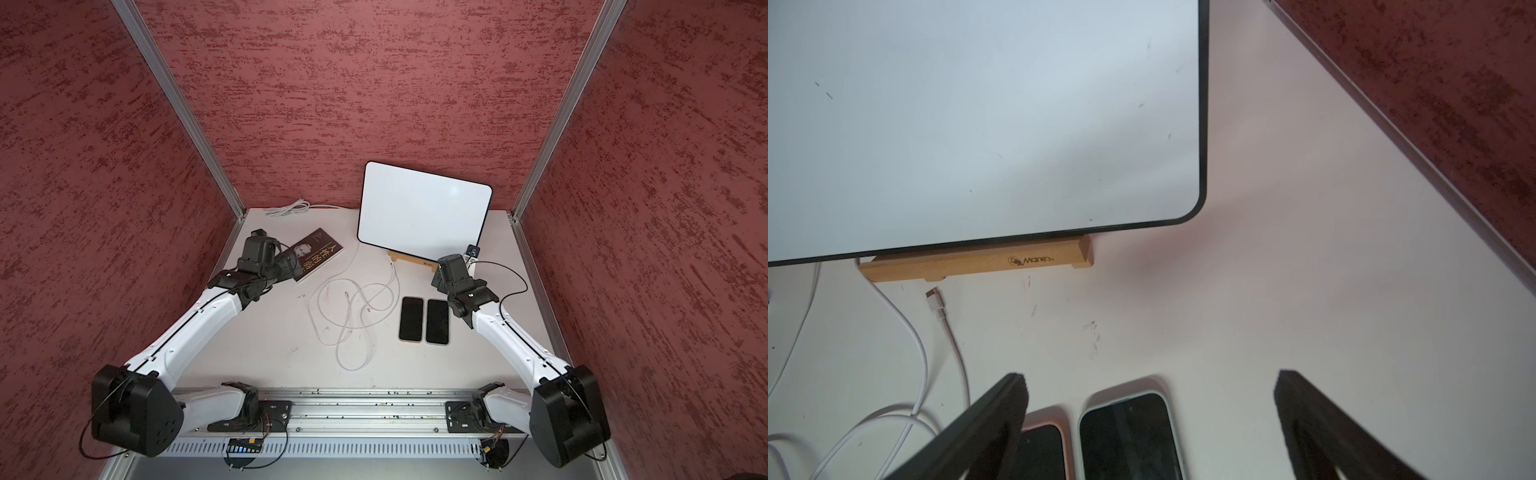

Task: Unplug the charging cable from the phone
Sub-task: Reset both arms

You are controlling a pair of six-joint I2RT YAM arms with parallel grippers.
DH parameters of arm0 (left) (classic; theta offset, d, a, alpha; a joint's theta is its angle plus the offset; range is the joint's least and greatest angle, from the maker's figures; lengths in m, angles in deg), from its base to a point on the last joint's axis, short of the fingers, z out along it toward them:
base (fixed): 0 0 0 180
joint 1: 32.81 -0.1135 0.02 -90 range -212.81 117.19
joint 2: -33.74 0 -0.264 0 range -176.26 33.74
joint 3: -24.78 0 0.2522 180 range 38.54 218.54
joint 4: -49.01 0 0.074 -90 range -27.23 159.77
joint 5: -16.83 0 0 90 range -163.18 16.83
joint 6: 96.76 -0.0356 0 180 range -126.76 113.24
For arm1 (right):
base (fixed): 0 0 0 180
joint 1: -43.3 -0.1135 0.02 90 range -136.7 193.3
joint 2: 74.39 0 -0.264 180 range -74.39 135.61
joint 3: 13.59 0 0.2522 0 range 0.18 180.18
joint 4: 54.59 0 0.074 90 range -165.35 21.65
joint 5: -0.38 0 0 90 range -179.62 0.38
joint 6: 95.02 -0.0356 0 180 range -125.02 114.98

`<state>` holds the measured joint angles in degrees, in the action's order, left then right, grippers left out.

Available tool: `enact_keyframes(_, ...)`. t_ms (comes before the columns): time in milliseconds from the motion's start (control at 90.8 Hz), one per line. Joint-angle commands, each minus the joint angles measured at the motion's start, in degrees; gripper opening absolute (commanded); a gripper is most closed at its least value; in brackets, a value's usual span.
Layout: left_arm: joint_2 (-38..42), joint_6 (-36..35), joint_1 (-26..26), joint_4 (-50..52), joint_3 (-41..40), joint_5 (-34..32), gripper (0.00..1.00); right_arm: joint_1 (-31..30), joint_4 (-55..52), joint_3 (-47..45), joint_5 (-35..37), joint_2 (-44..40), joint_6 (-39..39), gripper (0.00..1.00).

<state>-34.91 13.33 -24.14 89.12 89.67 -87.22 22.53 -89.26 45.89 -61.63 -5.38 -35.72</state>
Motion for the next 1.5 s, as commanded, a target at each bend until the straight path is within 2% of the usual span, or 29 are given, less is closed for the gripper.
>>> enact_keyframes(0, 3.30, -8.27, -5.17, -14.60, -7.80, -3.62, 1.00, 0.69, 9.47, -1.95, 7.17, 0.51, 6.80, 0.99)
enact_keyframes(121, 1.82, -7.50, -11.78, -27.21, -14.98, -0.12, 1.00, 0.74, 15.02, -4.12, 10.15, 0.96, 11.18, 0.99)
enact_keyframes(187, -0.94, -6.65, -13.26, -32.75, -16.32, 1.17, 1.00, 0.74, 18.37, -5.93, 11.45, 0.91, 13.40, 0.99)
enact_keyframes(353, -8.49, -14.20, -10.27, -49.68, -20.68, -1.49, 1.00, 1.94, 23.68, -10.02, 14.56, 0.12, 15.84, 0.99)
enact_keyframes(474, -12.28, -17.85, -8.05, -60.77, -23.66, -2.57, 1.00, 5.27, 24.54, -10.79, 14.73, -0.60, 16.81, 0.99)
enact_keyframes(529, -13.42, -18.63, -7.38, -63.42, -24.53, -1.50, 1.00, 6.57, 25.50, -11.55, 14.99, -0.64, 17.90, 0.99)
enact_keyframes(628, -16.44, -20.85, -6.94, -76.97, -29.32, 3.03, 1.00, 8.54, 30.97, -14.74, 14.95, -0.03, 19.16, 0.99)
enact_keyframes(738, -16.48, -19.86, -8.12, -73.91, -28.07, 5.18, 1.00, 9.92, 41.49, -19.22, 13.18, 2.52, 21.25, 0.99)
enact_keyframes(815, -16.67, -19.77, -8.41, -74.88, -28.74, 6.40, 1.00, 10.25, 52.70, -21.79, 12.95, 6.07, 23.30, 0.99)
enact_keyframes(893, -19.94, -21.31, -7.48, -86.34, -32.78, 5.64, 1.00, 10.31, 59.08, -22.77, 12.12, 7.66, 25.07, 0.99)
enact_keyframes(926, -18.74, -21.18, -7.13, -83.03, -32.33, 5.85, 1.00, 10.34, 64.26, -24.07, 11.35, 8.54, 26.20, 0.99)
enact_keyframes(1091, -19.16, -21.45, -7.01, -82.91, -31.66, 5.61, 1.00, 11.36, 80.83, -27.87, 6.64, 15.29, 30.85, 0.99)
enact_keyframes(1157, -19.51, -21.49, -7.12, -83.09, -31.43, 5.44, 1.00, 12.39, 76.90, -27.96, 2.90, 13.63, 29.67, 0.99)
enact_keyframes(1300, -19.50, -21.38, -6.78, -83.66, -31.77, 4.14, 1.00, 13.38, 80.90, -29.46, -2.92, 14.04, 30.84, 0.99)
enact_keyframes(1355, -19.39, -21.38, -6.81, -83.39, -31.66, 4.07, 1.00, 13.56, 82.11, -30.29, -8.34, 14.13, 32.23, 0.99)
enact_keyframes(1410, -19.47, -21.26, -6.92, -83.24, -31.54, 4.19, 1.00, 13.80, 86.02, -30.89, -14.98, 20.11, 34.26, 0.99)
enact_keyframes(1454, -19.39, -21.14, -6.91, -82.96, -31.54, 4.24, 1.00, 13.14, 94.06, -31.20, -13.65, 23.33, 36.03, 0.99)
enact_keyframes(1488, -19.49, -21.19, -6.95, -83.10, -31.53, 4.25, 1.00, 13.48, 90.05, -30.58, -12.76, 20.88, 34.53, 0.99)
